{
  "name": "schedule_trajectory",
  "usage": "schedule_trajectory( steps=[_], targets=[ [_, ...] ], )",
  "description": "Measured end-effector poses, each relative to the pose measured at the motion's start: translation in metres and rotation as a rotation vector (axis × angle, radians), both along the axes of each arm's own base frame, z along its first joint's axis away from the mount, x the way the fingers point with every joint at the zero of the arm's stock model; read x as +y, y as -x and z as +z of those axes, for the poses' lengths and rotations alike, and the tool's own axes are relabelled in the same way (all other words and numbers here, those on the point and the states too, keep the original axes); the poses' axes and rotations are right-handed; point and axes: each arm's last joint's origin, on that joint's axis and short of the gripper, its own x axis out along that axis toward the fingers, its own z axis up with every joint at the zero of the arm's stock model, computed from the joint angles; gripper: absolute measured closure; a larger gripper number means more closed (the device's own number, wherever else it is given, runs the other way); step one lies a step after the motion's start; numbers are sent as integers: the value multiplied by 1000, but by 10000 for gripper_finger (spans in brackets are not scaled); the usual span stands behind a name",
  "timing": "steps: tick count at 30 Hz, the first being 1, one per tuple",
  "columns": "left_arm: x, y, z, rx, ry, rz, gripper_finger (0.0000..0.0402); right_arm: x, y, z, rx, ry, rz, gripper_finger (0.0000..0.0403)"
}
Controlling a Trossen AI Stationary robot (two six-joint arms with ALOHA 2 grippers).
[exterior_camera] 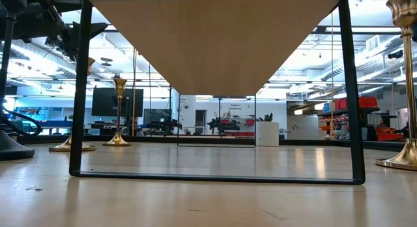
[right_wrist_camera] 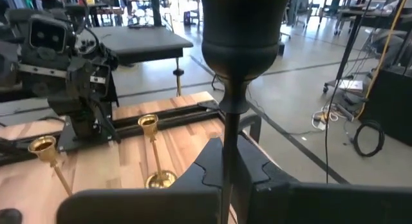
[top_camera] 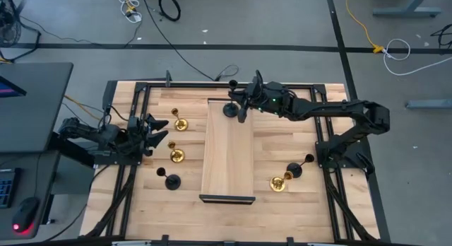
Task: Pick & Place candle stick holders
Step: Put the top right black candle holder on the shelf
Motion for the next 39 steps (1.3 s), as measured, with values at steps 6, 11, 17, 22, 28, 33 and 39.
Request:
schedule_trajectory(
  steps=[6, 11, 17, 22, 28, 33, 39],
  targets=[
    [0, 0, 0, 3, -10, 3, 149, -2, 1, 1, -7, 0, -6, 401],
    [0, 0, 0, 6, -21, 7, 149, -1, 1, 1, -3, -2, -6, 401],
    [0, 0, 0, 5, -21, 8, 149, -1, 1, 0, 0, -14, -7, 401],
    [0, 0, 0, 6, -23, 9, 149, -1, 1, -2, -3, -30, -9, 400],
    [0, 0, 0, 6, -23, 8, 149, -1, 1, -2, -4, -31, -9, 399],
    [0, 0, 0, 5, -23, 8, 149, 1, -2, -4, -9, -35, -2, 399],
    [0, 0, 0, 5, -22, 8, 149, 1, -11, -13, -7, -3, 9, 395]
  ],
)
